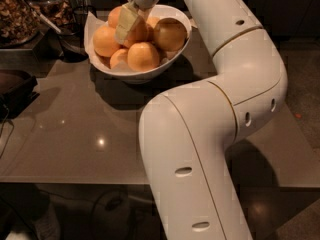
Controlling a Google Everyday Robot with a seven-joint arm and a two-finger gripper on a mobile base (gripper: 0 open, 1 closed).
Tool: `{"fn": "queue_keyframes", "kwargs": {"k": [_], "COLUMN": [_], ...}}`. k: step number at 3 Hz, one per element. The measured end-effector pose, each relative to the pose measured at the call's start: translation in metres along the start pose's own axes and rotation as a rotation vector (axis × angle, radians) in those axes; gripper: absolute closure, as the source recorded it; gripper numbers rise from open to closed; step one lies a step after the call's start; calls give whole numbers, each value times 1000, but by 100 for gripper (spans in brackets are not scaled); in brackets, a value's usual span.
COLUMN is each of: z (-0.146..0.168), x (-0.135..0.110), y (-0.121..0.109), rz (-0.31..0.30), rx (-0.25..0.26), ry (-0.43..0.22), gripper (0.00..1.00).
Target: Pick orange from white bowl
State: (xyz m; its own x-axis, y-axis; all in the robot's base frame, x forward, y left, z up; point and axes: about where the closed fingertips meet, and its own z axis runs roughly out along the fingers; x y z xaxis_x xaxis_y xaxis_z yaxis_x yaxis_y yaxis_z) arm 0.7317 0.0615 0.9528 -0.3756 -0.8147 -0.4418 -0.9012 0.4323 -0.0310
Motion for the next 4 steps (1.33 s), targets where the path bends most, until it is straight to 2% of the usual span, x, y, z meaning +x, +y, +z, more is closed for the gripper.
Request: {"fn": "queue_keyframes", "kwargs": {"k": [1, 3, 4], "z": [2, -3, -4], "x": [1, -5, -5], "y": [0, 1, 1], "rz": [-1, -63, -65], "rx": [-8, -1, -1], "ry": [-3, -37, -38], "gripper": [25, 66, 90]}}
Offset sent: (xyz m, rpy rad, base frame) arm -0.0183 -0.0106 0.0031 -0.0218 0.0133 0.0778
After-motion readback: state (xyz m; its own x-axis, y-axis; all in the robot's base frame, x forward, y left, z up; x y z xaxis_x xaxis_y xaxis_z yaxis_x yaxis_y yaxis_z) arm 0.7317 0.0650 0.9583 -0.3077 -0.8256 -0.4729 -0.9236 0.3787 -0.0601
